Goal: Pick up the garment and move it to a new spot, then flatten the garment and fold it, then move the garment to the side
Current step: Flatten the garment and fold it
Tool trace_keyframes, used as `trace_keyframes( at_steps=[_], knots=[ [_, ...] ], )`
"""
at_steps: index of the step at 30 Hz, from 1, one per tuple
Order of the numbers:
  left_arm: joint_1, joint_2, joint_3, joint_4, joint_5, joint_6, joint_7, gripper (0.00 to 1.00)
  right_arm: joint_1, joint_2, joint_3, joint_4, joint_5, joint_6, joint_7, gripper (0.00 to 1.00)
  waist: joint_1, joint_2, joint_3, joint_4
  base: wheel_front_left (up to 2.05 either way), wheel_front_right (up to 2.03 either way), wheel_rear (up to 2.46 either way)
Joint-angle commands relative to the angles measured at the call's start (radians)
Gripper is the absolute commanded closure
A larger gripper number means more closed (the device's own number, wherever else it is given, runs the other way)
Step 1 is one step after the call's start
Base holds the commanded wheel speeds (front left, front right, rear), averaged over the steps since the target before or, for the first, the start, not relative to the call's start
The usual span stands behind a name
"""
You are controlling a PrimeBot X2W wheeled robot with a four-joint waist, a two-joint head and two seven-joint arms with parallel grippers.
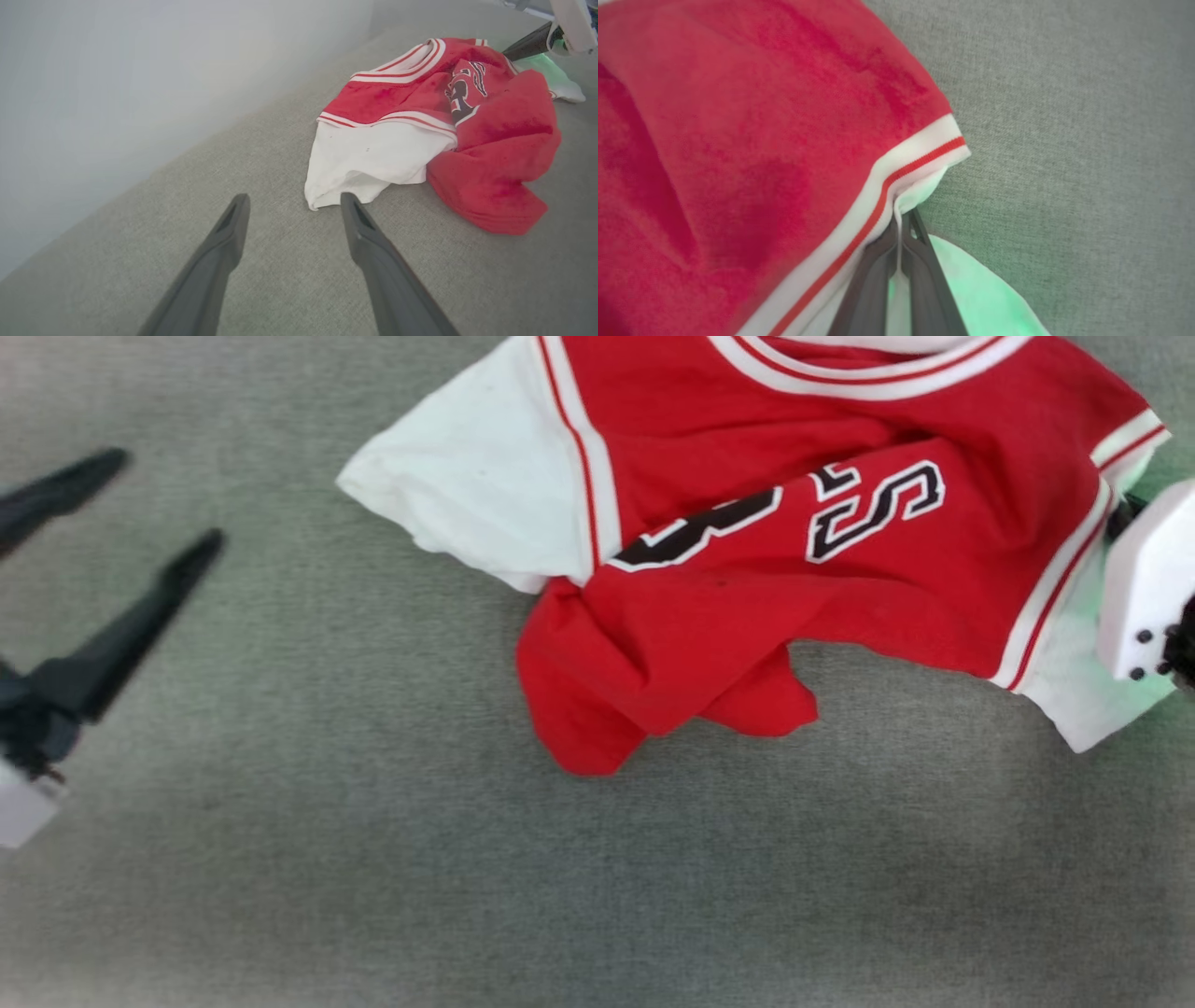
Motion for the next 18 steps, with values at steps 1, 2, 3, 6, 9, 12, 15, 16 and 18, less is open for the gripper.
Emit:
trace_keyframes(
  at_steps=[1, 2, 3, 6, 9, 12, 15, 16, 18],
  knots=[
    [-0.103, -0.016, -0.070, -0.013, -0.034, -0.002, 0.085, 0.00, 0.001, 0.037, 0.038, 0.022, 0.002, 0.005, 0.003, 1.00, 0.0000, -0.0001, 0.041, -0.039, 0.00, 0.00, 0.00],
    [-0.172, -0.029, -0.123, -0.017, -0.041, -0.002, 0.149, 0.00, -0.006, 0.043, 0.045, 0.023, 0.001, 0.005, 0.000, 1.00, 0.0000, -0.0001, 0.049, -0.045, 0.00, 0.00, 0.00],
    [-0.242, -0.049, -0.165, -0.009, -0.053, -0.002, 0.206, 0.00, -0.014, 0.048, 0.051, 0.025, 0.000, 0.005, -0.001, 1.00, 0.0000, -0.0001, 0.058, -0.051, 0.00, 0.00, 0.00],
    [-0.453, -0.143, -0.286, 0.051, -0.118, -0.002, 0.358, 0.00, -0.030, 0.055, 0.064, 0.029, -0.005, 0.005, -0.003, 1.00, 0.0000, -0.0001, 0.082, -0.064, 0.00, 0.00, 0.00],
    [-0.624, -0.222, -0.381, 0.130, -0.200, -0.002, 0.451, 0.00, -0.045, 0.072, 0.082, 0.026, -0.010, 0.005, -0.003, 1.00, 0.0000, -0.0001, 0.105, -0.081, 0.00, 0.00, 0.00],
    [-0.747, -0.265, -0.472, 0.202, -0.248, -0.002, 0.528, 0.00, -0.055, 0.090, 0.102, 0.026, -0.012, 0.005, -0.003, 1.00, 0.0000, -0.0001, 0.125, -0.096, 0.00, 0.00, 0.00],
    [-0.837, -0.282, -0.555, 0.252, -0.284, -0.002, 0.591, 0.00, -0.061, 0.100, 0.121, 0.030, -0.015, 0.005, -0.004, 1.00, 0.0000, -0.0001, 0.136, -0.108, 0.00, 0.00, 0.00],
    [-0.858, -0.286, -0.576, 0.268, -0.309, -0.002, 0.609, 0.00, -0.064, 0.102, 0.126, 0.032, -0.016, 0.005, -0.004, 1.00, 0.0000, -0.0001, 0.138, -0.111, 0.00, 0.00, 0.00],
    [-0.877, -0.286, -0.590, 0.283, -0.326, -0.002, 0.627, 0.00, -0.066, 0.105, 0.129, 0.034, -0.015, 0.005, -0.005, 1.00, 0.0000, -0.0001, 0.140, -0.114, 0.00, 0.00, 0.00]
  ],
)
